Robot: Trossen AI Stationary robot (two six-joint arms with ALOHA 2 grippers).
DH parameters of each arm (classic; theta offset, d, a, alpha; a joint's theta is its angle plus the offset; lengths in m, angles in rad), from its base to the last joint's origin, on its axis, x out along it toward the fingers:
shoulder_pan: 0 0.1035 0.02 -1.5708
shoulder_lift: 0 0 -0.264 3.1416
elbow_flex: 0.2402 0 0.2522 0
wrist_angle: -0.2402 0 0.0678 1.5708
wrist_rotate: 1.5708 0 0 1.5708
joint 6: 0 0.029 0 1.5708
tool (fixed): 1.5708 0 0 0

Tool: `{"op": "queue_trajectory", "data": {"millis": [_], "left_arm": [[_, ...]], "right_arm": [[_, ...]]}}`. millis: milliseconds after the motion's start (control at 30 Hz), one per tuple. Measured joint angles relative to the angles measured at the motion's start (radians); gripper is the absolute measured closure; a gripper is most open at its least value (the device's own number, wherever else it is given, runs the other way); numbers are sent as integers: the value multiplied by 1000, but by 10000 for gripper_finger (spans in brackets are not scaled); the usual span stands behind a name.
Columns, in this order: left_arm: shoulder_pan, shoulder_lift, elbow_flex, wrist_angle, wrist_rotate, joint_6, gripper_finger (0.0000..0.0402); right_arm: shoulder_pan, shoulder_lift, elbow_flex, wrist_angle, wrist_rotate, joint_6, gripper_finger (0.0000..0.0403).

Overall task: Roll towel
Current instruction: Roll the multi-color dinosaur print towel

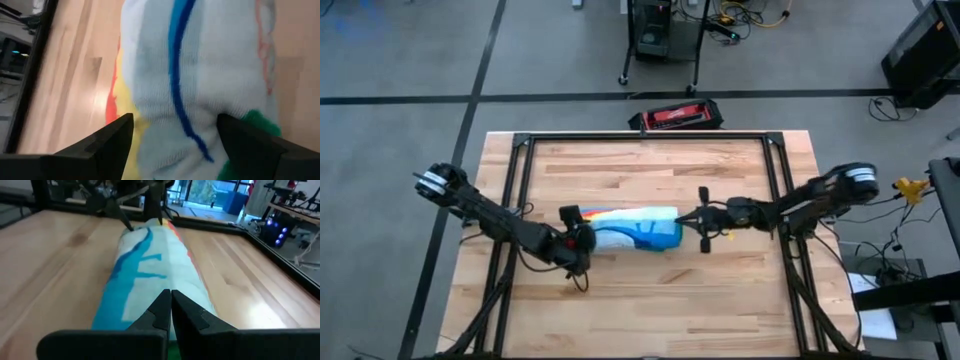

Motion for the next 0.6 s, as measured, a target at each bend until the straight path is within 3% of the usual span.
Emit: {"op": "queue_trajectory", "data": {"millis": [133, 367, 500, 600], "left_arm": [[37, 0, 31, 63, 18, 63, 128], [92, -9, 57, 20, 19, 112, 128], [130, -108, 16, -66, 14, 46, 128], [129, -244, -46, -15, 3, 35, 128]], "right_arm": [[0, -163, -56, -89, 1, 5, 403], [0, -440, -105, -343, 35, -6, 403], [-3, -562, -106, -483, 59, 2, 403], [-3, -632, -106, -560, 61, 37, 403]]}}
